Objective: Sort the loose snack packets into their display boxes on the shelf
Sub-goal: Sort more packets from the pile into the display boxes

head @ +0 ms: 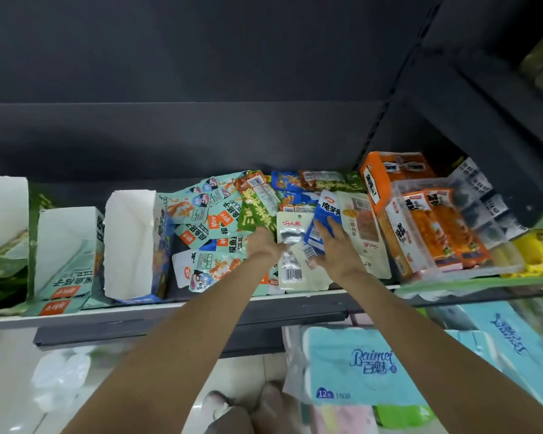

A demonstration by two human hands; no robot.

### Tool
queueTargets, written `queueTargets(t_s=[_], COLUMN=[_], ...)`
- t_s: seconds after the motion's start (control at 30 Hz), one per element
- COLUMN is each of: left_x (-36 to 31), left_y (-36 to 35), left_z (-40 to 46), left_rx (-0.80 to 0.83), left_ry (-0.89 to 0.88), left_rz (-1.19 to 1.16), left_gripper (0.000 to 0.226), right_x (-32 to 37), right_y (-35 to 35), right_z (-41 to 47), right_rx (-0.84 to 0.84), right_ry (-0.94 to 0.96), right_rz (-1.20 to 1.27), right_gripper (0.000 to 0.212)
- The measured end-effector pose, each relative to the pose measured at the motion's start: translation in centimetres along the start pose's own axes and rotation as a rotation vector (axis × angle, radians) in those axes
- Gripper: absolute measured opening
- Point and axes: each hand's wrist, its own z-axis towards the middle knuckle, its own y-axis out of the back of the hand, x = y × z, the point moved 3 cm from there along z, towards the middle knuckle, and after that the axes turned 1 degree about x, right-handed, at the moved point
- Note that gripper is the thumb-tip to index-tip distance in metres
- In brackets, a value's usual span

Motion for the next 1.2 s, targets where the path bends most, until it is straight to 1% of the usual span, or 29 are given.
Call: queueTargets(t_s=[0.07, 0.17, 0.23, 0.27, 0.33, 0.37, 0.43, 0.47, 0.5, 0.57, 0.6, 0.63, 0.67, 0.73, 0.77, 0.8, 0.87, 0.93, 0.97, 1.0, 1.07, 1.2], left_x=[-0.6, -1.1, -1.1, -1.3, -1.7, -2.0, -2.3, -2.3, -2.2, -1.3, -0.5, 0.3, 1.3, 3.7, 4.9, 6.1, 8.4, 11.0, 12.4, 13.9, 17.1, 23.1], left_y=[0.0, 1.7, 3.5, 4.4, 5.7, 6.0, 6.3, 6.5, 6.8, 7.9, 8.8, 10.0, 11.5, 15.1, 16.9, 18.8, 22.4, 25.9, 27.6, 29.3, 32.6, 38.3], left_z=[-0.2, -1.0, -1.8, -2.4, -3.8, -4.6, -5.7, -6.1, -6.5, -6.9, -7.0, -7.3, -7.4, -7.9, -8.2, -8.6, -9.5, -10.3, -10.8, -11.3, -12.0, -12.3], left_rx=[-0.024, -0.134, -0.234, -0.271, -0.331, -0.344, -0.318, -0.274, -0.232, -0.172, -0.186, -0.237, -0.325, -0.525, -0.605, -0.650, -0.645, -0.635, -0.656, -0.687, -0.745, -0.805], left_ry=[-0.030, -0.166, -0.284, -0.352, -0.495, -0.565, -0.683, -0.729, -0.756, -0.774, -0.767, -0.758, -0.747, -0.703, -0.674, -0.649, -0.625, -0.626, -0.627, -0.627, -0.612, -0.574], left_rz=[-0.039, -0.172, -0.218, -0.228, -0.201, -0.172, -0.145, -0.140, -0.120, -0.062, -0.051, -0.048, -0.052, -0.066, -0.078, -0.105, -0.201, -0.260, -0.274, -0.287, -0.289, -0.261], left_gripper=[0.033, 0.027, 0.030, 0.030, 0.027, 0.024, 0.012, 0.003, 0.007, 0.023, 0.027, 0.029, 0.031, 0.039, 0.044, 0.046, 0.041, 0.024, 0.016, 0.013, 0.016, 0.011], right_x=[-0.4, -0.3, 0.6, 1.4, 3.5, 4.6, 6.8, 7.8, 8.6, 10.1, 10.8, 11.8, 13.0, 16.1, 17.8, 19.8, 24.1, 28.5, 30.6, 32.8, 36.8, 44.0], right_y=[0.5, 1.2, 2.1, 2.8, 4.6, 5.4, 6.2, 6.3, 6.4, 6.8, 7.0, 7.1, 7.3, 7.5, 7.4, 7.4, 7.3, 6.9, 6.5, 6.3, 5.3, 2.8], right_z=[0.1, -0.1, -0.4, -0.7, -1.5, -1.9, -2.5, -2.6, -2.5, -2.2, -2.1, -2.0, -2.0, -2.1, -2.3, -2.6, -3.3, -3.8, -3.9, -4.2, -4.5, -5.1], right_rx=[0.001, 0.017, -0.006, -0.051, -0.121, -0.103, 0.035, 0.074, 0.063, -0.051, -0.105, -0.134, -0.137, -0.111, -0.086, -0.059, -0.013, 0.017, 0.022, 0.012, -0.022, -0.086], right_ry=[0.010, 0.000, -0.002, -0.002, -0.010, -0.010, 0.000, 0.014, 0.029, 0.038, 0.045, 0.064, 0.099, 0.184, 0.228, 0.271, 0.357, 0.430, 0.463, 0.499, 0.544, 0.569], right_rz=[0.006, 0.041, 0.102, 0.154, 0.351, 0.515, 0.890, 1.003, 1.066, 1.145, 1.151, 1.143, 1.138, 1.100, 1.079, 1.064, 1.038, 1.028, 1.020, 0.987, 0.903, 0.817], right_gripper=[0.080, 0.077, 0.068, 0.061, 0.053, 0.052, 0.048, 0.043, 0.040, 0.026, 0.022, 0.019, 0.017, 0.016, 0.019, 0.022, 0.027, 0.028, 0.028, 0.027, 0.026, 0.026])
